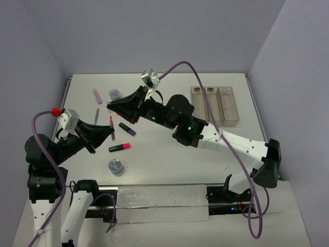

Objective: Sort the stationery into containers
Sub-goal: Close the pen cap on the pen.

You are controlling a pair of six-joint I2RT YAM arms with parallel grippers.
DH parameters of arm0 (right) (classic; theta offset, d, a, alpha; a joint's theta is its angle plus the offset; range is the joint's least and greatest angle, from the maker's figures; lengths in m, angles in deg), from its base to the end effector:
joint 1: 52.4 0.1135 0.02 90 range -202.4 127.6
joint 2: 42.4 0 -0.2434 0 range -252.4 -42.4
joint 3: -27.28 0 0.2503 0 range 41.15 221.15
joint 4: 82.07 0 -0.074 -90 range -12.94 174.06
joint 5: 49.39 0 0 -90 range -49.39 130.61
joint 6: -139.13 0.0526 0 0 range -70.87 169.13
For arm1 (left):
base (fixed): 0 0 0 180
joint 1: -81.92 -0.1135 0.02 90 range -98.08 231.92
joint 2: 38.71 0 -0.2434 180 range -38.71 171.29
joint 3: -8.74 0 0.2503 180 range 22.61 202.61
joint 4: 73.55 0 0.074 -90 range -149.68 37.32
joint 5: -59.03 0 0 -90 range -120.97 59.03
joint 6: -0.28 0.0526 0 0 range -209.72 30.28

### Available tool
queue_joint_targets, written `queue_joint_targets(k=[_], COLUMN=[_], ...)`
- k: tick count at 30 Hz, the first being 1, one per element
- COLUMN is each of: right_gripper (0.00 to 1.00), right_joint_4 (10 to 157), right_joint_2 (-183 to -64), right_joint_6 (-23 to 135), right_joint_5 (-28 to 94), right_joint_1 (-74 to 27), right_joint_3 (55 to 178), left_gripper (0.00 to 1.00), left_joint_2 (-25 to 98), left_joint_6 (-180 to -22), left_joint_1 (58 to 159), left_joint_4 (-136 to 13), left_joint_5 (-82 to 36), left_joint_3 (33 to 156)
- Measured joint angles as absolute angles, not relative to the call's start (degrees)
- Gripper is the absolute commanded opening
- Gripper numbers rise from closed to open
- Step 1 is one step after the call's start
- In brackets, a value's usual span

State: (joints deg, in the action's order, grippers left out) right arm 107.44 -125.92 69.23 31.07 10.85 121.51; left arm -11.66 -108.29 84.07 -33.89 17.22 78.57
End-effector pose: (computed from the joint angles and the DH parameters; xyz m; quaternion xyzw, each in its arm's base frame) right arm 0.1527 0.3223 0.4454 -0.2730 0.5050 0.5790 0.5789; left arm 0.0943 -0.0428 0.4001 0.2038 0.6636 -0.3953 0.6015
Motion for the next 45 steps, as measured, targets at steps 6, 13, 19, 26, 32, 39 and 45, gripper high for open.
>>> queue_joint_targets(k=[6, 13, 19, 26, 32, 39, 45], right_gripper=[0.00, 0.00, 0.00, 0.00, 0.00, 0.00, 0.00], right_joint_4=[107.2, 107.2, 107.2, 108.5, 108.9, 112.6, 115.8], right_joint_2=[-126.0, -126.9, -127.0, -127.1, -127.1, -127.0, -126.8], right_joint_6=[69.3, 70.2, 70.5, 70.5, 69.8, 69.6, 69.6], right_joint_5=[31.1, 30.7, 30.5, 30.5, 31.0, 32.3, 34.6], right_joint_1=[10.8, 10.8, 10.8, 10.8, 11.1, 11.5, 12.3], right_joint_3=[121.5, 121.4, 121.3, 119.8, 118.6, 116.1, 114.0], left_gripper=[0.00, 0.00, 0.00, 0.00, 0.00, 0.00, 0.00], left_joint_2=[-11.7, -11.6, -11.4, -11.0, -10.6, -9.9, -9.4], left_joint_6=[-108.9, -108.5, -108.5, -109.5, -110.0, -107.8, -105.7], left_joint_1=[84.1, 84.1, 84.1, 84.1, 84.1, 84.1, 84.1], left_joint_4=[-34.5, -34.7, -34.7, -36.2, -36.5, -35.6, -34.5], left_joint_5=[16.8, 15.4, 14.6, 13.8, 13.4, 13.2, 13.2], left_joint_3=[78.6, 78.6, 78.6, 78.6, 78.5, 79.0, 80.0])
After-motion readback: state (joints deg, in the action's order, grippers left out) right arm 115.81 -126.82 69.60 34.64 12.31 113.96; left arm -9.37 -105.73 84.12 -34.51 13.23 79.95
